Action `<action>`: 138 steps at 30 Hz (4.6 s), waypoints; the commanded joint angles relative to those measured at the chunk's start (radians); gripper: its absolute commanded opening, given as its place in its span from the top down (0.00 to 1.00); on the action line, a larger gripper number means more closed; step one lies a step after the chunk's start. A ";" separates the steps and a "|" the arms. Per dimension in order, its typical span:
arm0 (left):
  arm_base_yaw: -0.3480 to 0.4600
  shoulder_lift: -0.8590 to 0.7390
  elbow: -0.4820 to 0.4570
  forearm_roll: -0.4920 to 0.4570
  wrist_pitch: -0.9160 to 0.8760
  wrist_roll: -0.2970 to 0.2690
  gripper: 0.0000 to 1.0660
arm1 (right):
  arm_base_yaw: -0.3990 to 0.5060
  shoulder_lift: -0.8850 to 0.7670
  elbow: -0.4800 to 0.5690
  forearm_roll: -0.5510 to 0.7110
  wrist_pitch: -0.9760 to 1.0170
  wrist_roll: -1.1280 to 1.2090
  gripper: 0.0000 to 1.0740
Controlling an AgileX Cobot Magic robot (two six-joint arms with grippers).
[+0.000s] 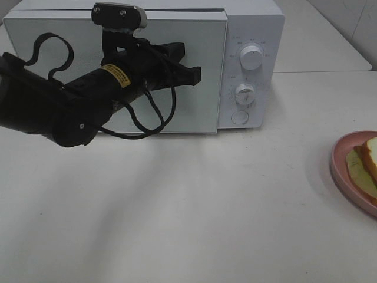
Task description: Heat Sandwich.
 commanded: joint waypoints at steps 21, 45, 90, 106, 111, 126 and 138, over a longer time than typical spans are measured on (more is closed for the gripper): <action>0.011 0.065 -0.140 -0.130 0.106 0.004 1.00 | -0.008 -0.028 0.001 -0.002 -0.006 -0.013 0.29; -0.075 -0.118 0.139 -0.096 0.108 -0.004 1.00 | -0.008 -0.028 0.001 -0.002 -0.006 -0.013 0.29; 0.071 -0.596 0.091 -0.007 1.602 0.005 0.08 | -0.008 -0.028 0.001 -0.002 -0.006 -0.013 0.29; 0.600 -0.706 0.084 -0.029 1.918 0.092 0.08 | -0.008 -0.028 0.001 -0.002 -0.006 -0.013 0.29; 0.619 -0.746 0.086 0.017 2.012 0.092 0.08 | -0.008 -0.028 0.001 -0.002 -0.006 -0.013 0.29; 0.619 -1.034 0.256 0.034 2.013 0.088 0.08 | -0.008 -0.028 0.001 -0.002 -0.006 -0.013 0.29; 0.619 -1.353 0.438 0.034 1.882 0.088 0.08 | -0.008 -0.028 0.001 -0.002 -0.006 -0.013 0.29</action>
